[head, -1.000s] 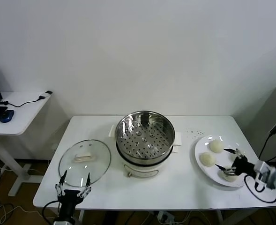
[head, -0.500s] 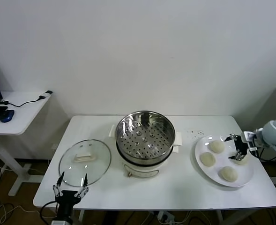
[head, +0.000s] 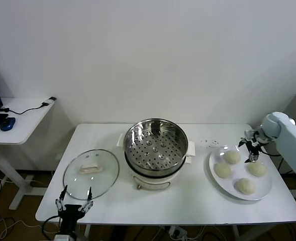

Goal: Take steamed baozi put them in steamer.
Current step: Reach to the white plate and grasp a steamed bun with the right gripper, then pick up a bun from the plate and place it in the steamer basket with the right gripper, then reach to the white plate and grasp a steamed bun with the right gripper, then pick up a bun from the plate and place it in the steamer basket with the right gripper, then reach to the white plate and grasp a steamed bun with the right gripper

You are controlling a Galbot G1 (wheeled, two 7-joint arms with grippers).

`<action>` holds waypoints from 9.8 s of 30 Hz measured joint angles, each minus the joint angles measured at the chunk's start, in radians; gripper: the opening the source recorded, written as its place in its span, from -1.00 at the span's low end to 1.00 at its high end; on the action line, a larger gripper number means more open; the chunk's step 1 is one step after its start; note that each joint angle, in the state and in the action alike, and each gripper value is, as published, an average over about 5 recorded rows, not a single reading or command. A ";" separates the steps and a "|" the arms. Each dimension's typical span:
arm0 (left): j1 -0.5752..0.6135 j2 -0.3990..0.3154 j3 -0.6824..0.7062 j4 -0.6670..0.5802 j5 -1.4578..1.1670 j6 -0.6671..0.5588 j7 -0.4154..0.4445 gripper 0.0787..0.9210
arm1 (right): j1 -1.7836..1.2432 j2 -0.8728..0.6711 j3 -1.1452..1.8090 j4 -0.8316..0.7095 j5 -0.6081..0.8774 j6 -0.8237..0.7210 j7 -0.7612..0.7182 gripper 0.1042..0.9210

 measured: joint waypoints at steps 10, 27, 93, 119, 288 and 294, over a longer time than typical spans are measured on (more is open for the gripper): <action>-0.013 0.001 0.004 0.024 0.009 0.001 0.001 0.77 | 0.012 0.097 0.022 -0.138 -0.046 0.012 0.011 0.76; -0.007 0.001 -0.003 0.038 0.011 -0.006 -0.001 0.77 | 0.030 0.169 0.045 -0.240 -0.063 0.016 -0.008 0.38; 0.046 -0.004 -0.025 0.002 -0.009 -0.009 -0.005 0.77 | 0.315 0.512 -0.452 0.328 -0.330 0.585 0.074 0.18; 0.063 -0.006 -0.022 -0.026 -0.013 -0.004 -0.007 0.77 | 0.502 0.329 -0.524 0.466 0.018 0.439 0.027 0.76; 0.138 -0.005 -0.009 -0.089 -0.004 -0.012 -0.019 0.77 | 0.838 0.004 -1.087 0.675 1.017 -0.360 0.072 0.76; 0.145 -0.006 -0.016 -0.098 -0.004 -0.010 -0.023 0.77 | 0.725 -0.182 -1.002 0.695 0.870 -0.332 0.053 0.76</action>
